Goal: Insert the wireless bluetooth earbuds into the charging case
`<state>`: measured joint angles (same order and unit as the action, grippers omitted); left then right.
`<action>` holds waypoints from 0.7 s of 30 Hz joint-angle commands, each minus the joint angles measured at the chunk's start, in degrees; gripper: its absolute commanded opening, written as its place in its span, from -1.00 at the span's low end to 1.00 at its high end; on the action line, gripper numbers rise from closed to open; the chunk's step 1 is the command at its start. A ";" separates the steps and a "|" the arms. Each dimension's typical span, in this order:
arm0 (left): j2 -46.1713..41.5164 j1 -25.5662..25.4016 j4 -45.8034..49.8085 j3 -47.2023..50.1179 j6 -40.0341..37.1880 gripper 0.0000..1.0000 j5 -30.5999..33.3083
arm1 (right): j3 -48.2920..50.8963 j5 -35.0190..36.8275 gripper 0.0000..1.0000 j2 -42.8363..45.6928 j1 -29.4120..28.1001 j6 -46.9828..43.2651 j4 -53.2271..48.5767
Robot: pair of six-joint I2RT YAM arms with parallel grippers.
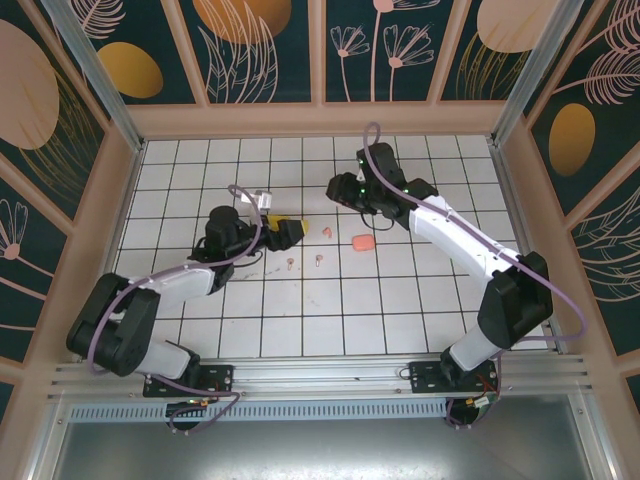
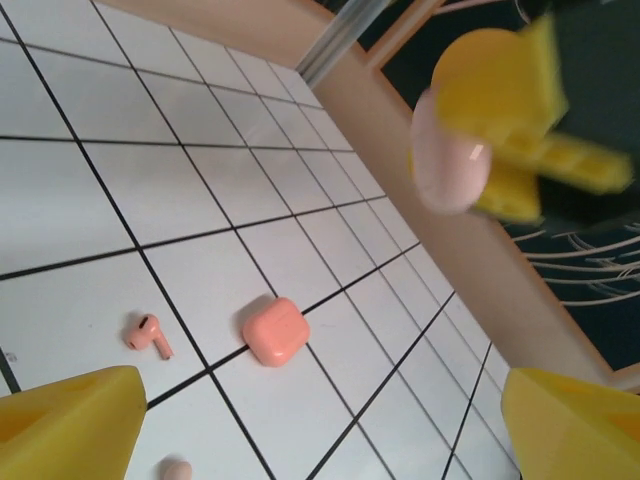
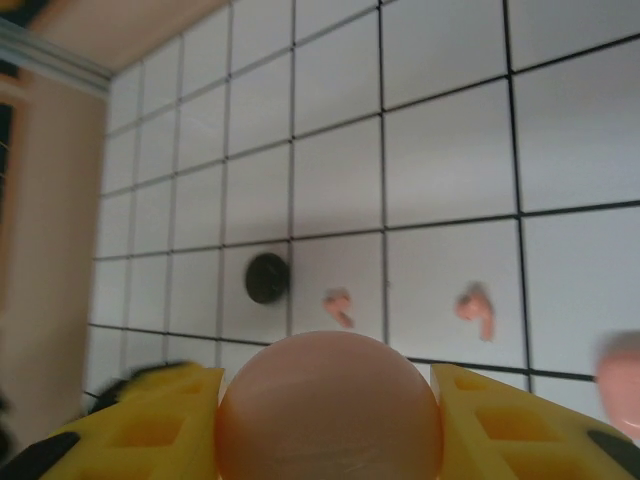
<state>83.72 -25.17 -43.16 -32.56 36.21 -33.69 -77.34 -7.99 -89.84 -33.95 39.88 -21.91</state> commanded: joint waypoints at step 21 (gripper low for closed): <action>14.10 -4.71 -38.11 -4.29 12.81 0.28 8.13 | 3.94 5.15 -0.36 0.44 -3.99 33.31 17.57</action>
<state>97.32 -29.65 -76.62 -35.03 47.88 -26.06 -73.21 -4.60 -89.84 -37.23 69.91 -6.96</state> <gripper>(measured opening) 0.648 0.447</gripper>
